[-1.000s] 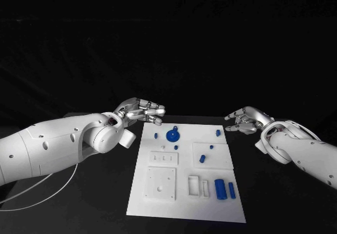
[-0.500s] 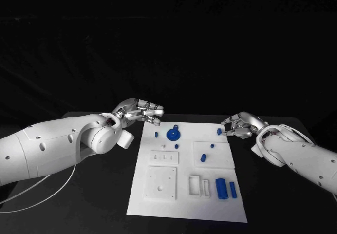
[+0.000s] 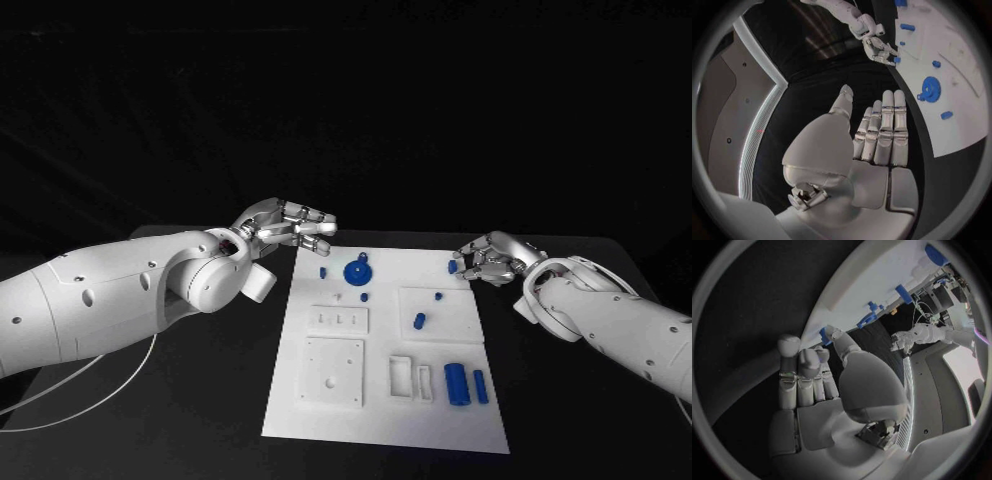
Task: Assemble the parts on the task board
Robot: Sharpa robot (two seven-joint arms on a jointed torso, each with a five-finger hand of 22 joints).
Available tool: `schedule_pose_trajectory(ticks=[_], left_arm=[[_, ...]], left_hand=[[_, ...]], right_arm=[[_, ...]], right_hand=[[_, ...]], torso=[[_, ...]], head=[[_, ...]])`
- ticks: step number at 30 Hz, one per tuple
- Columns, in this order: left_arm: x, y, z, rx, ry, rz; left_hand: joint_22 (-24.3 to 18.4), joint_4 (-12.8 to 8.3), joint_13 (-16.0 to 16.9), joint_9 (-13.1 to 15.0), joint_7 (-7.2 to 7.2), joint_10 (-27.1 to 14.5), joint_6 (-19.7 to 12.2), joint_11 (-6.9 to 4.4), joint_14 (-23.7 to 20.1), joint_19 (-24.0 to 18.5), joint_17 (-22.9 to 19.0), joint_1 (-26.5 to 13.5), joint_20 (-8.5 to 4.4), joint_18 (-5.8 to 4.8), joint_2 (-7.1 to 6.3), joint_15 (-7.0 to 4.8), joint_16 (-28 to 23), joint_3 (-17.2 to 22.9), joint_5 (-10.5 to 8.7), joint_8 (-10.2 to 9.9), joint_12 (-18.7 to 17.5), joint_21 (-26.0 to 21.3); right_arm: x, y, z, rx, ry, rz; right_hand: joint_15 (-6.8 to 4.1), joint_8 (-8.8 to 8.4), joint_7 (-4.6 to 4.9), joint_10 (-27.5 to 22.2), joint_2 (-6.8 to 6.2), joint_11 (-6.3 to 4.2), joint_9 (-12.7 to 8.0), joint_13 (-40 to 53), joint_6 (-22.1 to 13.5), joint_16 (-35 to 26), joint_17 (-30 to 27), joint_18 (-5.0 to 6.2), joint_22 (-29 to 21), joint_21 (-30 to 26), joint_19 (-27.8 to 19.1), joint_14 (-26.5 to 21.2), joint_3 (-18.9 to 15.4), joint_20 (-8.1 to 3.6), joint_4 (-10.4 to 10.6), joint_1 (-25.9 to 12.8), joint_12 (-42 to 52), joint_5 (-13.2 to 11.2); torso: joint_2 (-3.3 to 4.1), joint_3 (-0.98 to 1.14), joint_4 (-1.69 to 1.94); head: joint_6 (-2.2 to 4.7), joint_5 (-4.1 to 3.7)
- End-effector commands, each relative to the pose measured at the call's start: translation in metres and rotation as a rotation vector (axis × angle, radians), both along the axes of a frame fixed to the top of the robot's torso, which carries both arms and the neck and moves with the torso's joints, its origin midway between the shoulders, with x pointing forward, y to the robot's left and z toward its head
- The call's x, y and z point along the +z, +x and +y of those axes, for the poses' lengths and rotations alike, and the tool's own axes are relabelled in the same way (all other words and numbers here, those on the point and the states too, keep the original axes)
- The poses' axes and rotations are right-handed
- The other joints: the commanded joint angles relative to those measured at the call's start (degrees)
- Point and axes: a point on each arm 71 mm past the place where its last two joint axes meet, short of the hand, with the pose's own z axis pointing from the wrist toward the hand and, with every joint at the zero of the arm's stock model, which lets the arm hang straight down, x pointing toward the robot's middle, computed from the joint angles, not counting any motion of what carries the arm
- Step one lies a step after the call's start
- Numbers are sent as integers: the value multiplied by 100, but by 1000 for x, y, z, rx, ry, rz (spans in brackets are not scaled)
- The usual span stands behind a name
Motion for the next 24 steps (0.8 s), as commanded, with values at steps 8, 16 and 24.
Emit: schedule_pose_trajectory(ticks=[8, 16, 24], left_arm=[[1, -1, -4, -22, 0, -3], [1, -1, -3, -20, 4, -1], [1, -2, -3, -18, 4, 0]], left_hand=[[11, -25, -3, 2, 22, -43, -1, 8, 18, -14, 9, 51, -19, -41, -4, 11, 39, 3, -1, 15, -16, 32], [16, -27, -3, 2, 23, -43, -1, 8, 16, -19, 13, 52, -19, -39, 12, 11, 46, 5, 0, 13, -16, 41], [21, -32, -3, 2, 23, -53, 4, 10, 13, -20, 16, 59, -20, -36, 38, 11, 53, 8, 1, 13, -16, 54]], right_arm=[[-5, 0, 5, 8, 15, 20], [-8, 0, 8, 12, 25, 30], [-10, 0, 9, 13, 26, 38]], right_hand=[[21, 25, 11, -29, 84, 6, -4, 26, 2, 10, 21, 11, 307, -18, 287, -23, 54, 32, 61, -133, 33, -61], [17, 27, 0, -17, 107, 0, -2, 52, 52, 26, 39, 9, 315, 0, 290, -19, 81, 31, 75, -160, 65, -79], [15, 27, -6, -16, 120, -4, -2, 65, 86, 33, 49, 7, 321, 5, 290, -18, 122, 28, 64, -180, 78, -114]], torso=[[1, 2, -2], [-2, 2, -8], [2, 1, -12]], head=[[2, 31], [21, 36], [16, 21]])
